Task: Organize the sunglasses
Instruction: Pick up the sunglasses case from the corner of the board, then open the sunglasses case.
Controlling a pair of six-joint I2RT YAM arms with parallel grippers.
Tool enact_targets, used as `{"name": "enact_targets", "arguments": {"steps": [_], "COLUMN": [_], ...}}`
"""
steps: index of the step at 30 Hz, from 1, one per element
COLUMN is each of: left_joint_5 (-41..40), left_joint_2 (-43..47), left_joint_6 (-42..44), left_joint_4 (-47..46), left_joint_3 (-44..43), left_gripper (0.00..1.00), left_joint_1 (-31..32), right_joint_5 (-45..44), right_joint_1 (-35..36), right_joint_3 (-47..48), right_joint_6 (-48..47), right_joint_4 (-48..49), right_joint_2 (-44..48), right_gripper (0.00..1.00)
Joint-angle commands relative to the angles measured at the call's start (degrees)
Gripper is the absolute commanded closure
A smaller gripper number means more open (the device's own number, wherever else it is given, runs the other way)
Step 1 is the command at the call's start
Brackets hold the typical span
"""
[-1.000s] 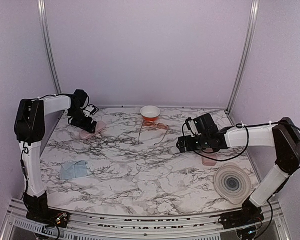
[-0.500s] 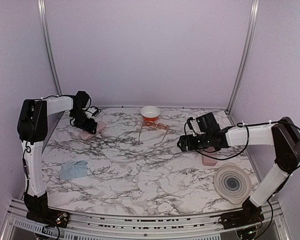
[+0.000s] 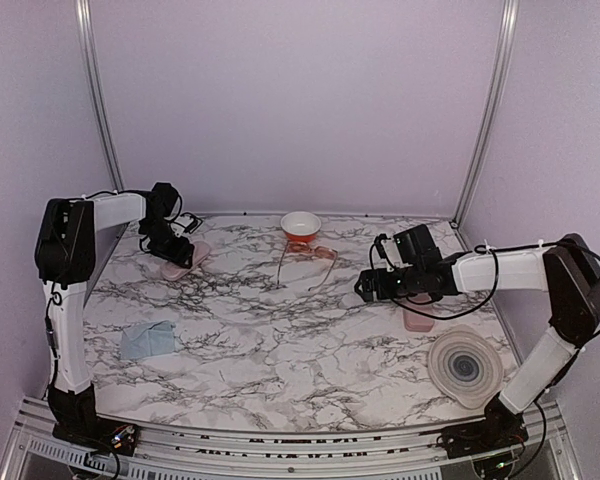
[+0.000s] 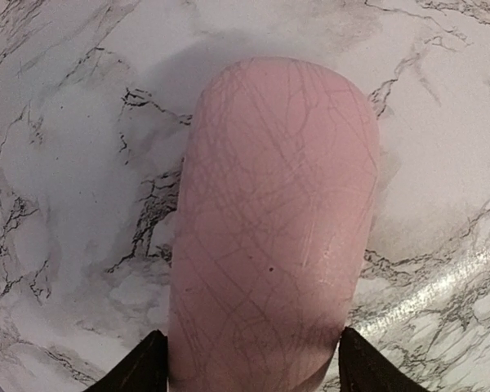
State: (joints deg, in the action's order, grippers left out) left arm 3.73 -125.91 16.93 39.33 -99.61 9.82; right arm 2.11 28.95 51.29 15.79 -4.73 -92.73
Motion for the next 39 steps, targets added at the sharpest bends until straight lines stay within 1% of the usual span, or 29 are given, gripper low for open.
{"name": "enact_targets", "arguments": {"steps": [1,8,12,15,17,22,24,25,29,34,39], "left_joint_5": [1.0,0.8,-0.1,-0.5,-0.5,-1.3,-1.4,-0.9,1.0,6.6,11.3], "left_joint_2": [-1.4,-1.5,-1.7,-1.6,-1.7,-1.9,-1.8,-1.3,1.2,6.0,12.5], "left_joint_6": [0.1,0.1,0.3,0.2,0.1,-0.4,-1.0,-1.4,-4.3,-9.6,-14.7], "left_joint_4": [1.8,1.8,1.8,1.8,1.8,1.8,1.8,1.8,1.8,0.7,-1.6], "left_joint_3": [-0.7,-0.4,0.3,0.4,0.5,0.7,0.9,1.0,2.3,5.7,9.8], "left_gripper": [0.28,0.34,0.3,0.3,0.32,0.4,0.46,0.48,0.51,0.55,0.58], "left_joint_1": [0.5,0.7,1.2,1.6,1.7,1.8,2.0,2.1,3.0,4.4,7.9], "right_joint_5": [0.4,0.5,0.5,0.6,0.7,0.9,1.0,1.0,1.3,1.1,-4.8], "right_joint_1": [-0.5,-0.6,-0.7,-0.8,-0.8,-1.0,-1.1,-1.1,-1.2,-1.2,1.8], "right_joint_3": [0.8,0.7,0.7,0.6,0.5,0.3,0.1,0.0,-0.5,-0.9,-0.8], "right_joint_6": [-0.1,0.0,0.0,0.1,0.1,0.1,0.1,0.1,0.2,-0.1,1.4], "right_joint_4": [1.4,1.5,1.5,1.6,1.7,1.9,2.2,2.3,2.8,2.8,0.3], "right_joint_2": [-0.3,-0.3,-0.3,-0.2,-0.1,0.1,0.2,0.3,0.8,2.0,6.1], "right_gripper": [0.02,0.02,0.02,0.02,0.02,0.02,0.02,0.02,0.02,0.02,0.02]}}
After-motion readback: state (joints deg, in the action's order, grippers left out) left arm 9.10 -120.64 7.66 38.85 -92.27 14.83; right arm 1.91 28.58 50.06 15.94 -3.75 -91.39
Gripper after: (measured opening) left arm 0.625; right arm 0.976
